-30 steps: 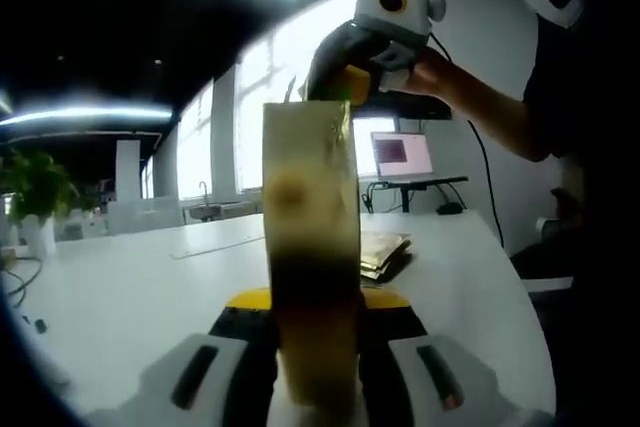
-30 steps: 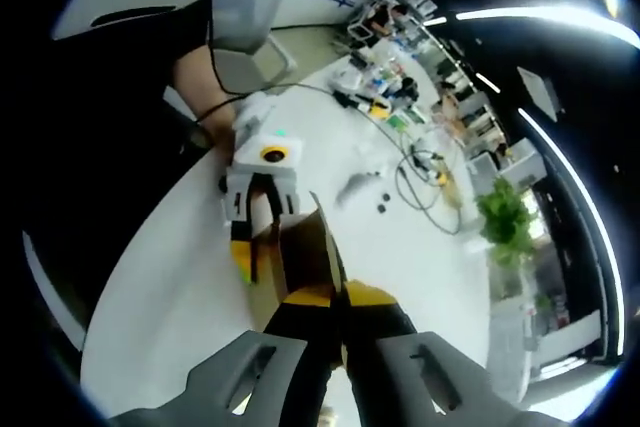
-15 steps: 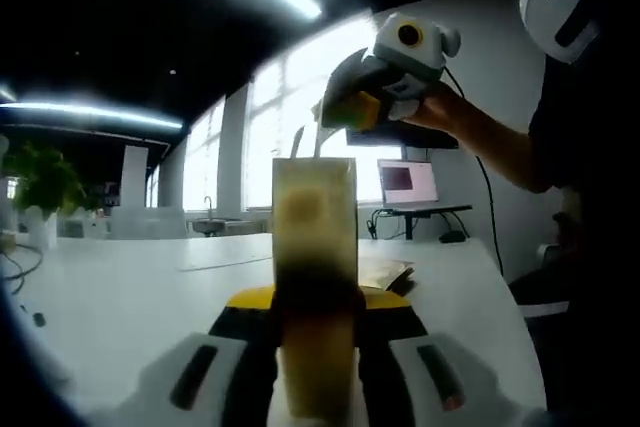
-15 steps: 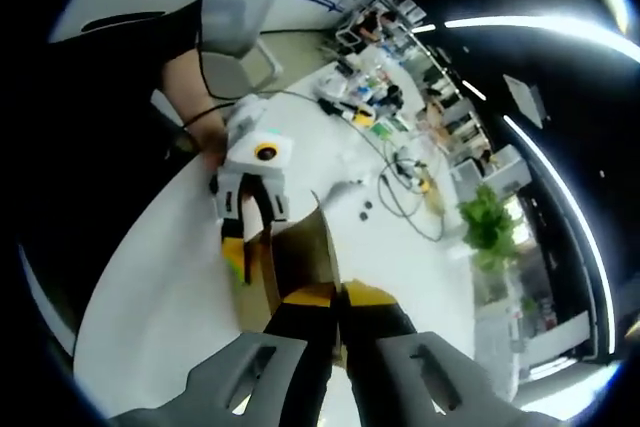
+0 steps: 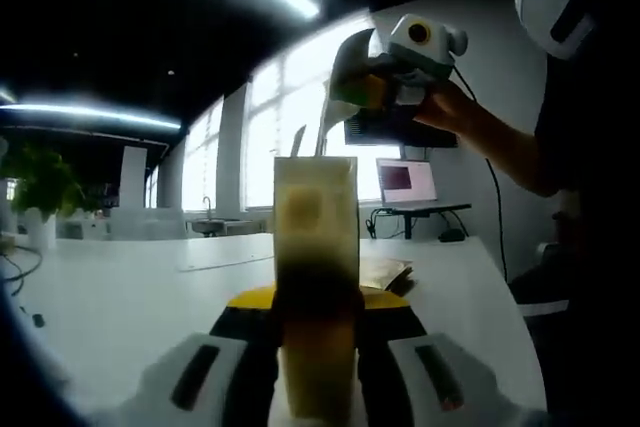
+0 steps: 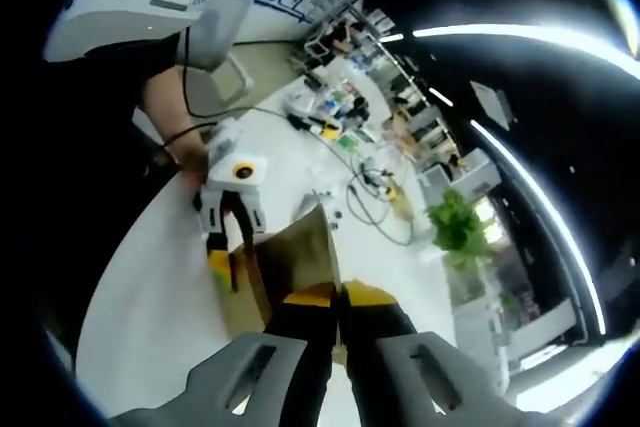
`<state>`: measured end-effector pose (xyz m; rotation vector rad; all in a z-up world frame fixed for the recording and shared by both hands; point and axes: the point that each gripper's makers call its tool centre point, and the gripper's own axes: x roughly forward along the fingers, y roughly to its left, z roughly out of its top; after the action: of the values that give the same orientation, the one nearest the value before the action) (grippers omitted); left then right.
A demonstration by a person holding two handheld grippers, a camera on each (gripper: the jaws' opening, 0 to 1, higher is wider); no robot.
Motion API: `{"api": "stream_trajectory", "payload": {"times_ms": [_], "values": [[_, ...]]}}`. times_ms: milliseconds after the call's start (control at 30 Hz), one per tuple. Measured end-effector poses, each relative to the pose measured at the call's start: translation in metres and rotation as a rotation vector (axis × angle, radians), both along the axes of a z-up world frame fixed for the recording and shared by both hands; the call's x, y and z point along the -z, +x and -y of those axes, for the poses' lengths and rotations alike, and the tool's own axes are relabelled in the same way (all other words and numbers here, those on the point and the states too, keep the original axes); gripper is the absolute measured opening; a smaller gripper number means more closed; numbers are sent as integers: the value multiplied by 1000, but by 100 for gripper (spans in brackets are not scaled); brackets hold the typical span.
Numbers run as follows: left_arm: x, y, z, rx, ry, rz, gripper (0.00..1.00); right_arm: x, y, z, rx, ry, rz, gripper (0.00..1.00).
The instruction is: Extract single mask from mask box in order stack masks on table
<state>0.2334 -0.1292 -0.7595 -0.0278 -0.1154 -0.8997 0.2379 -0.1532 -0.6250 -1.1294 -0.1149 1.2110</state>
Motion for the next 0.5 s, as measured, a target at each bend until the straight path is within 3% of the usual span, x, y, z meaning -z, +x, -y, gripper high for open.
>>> {"api": "stream_trajectory", "payload": {"times_ms": [267,500], "values": [[2,2,-3,-3,0,-5,31,-18,1,6,27,70,30,0],[3,3,-4,-3,1,-6,31,-37,4,25,87,164,63,0]]}}
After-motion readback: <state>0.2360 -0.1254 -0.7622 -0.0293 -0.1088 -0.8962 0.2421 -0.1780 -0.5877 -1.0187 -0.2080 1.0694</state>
